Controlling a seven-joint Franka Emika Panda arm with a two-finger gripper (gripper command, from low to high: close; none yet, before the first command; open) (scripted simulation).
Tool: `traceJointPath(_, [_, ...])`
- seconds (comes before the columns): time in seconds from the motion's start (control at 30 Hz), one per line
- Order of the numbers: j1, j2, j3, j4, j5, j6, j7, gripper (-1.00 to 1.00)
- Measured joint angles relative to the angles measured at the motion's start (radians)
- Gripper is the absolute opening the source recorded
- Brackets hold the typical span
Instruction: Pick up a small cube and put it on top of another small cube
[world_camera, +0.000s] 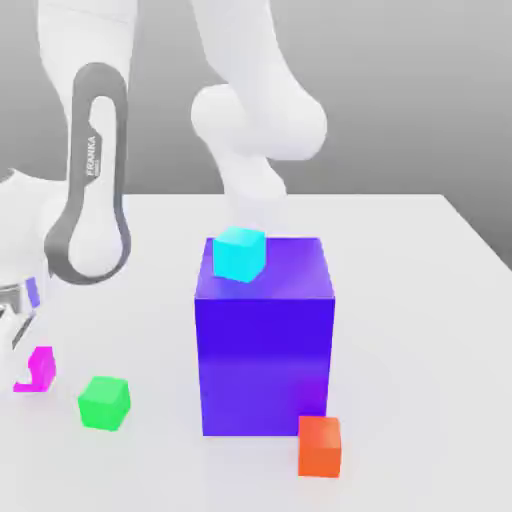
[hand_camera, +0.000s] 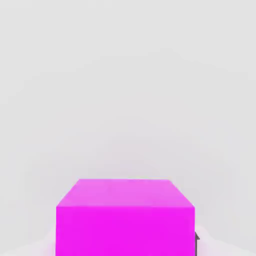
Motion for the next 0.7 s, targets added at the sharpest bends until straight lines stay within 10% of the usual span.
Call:
traceJointPath(0.23, [0.214, -0.248, 0.074, -0.108, -0.138, -0.132, 0.197, -1.0])
traceJointPath(0.43, [0.219, -0.091, 0.069, -0.113, -0.081, 0.028, 0.171, -1.0])
traceJointPath(0.47, [0.214, -0.071, 0.075, -0.112, -0.07, 0.046, 0.164, 1.0])
traceJointPath(0.7, [0.213, -0.074, 0.075, -0.112, -0.072, 0.043, 0.165, 1.0])
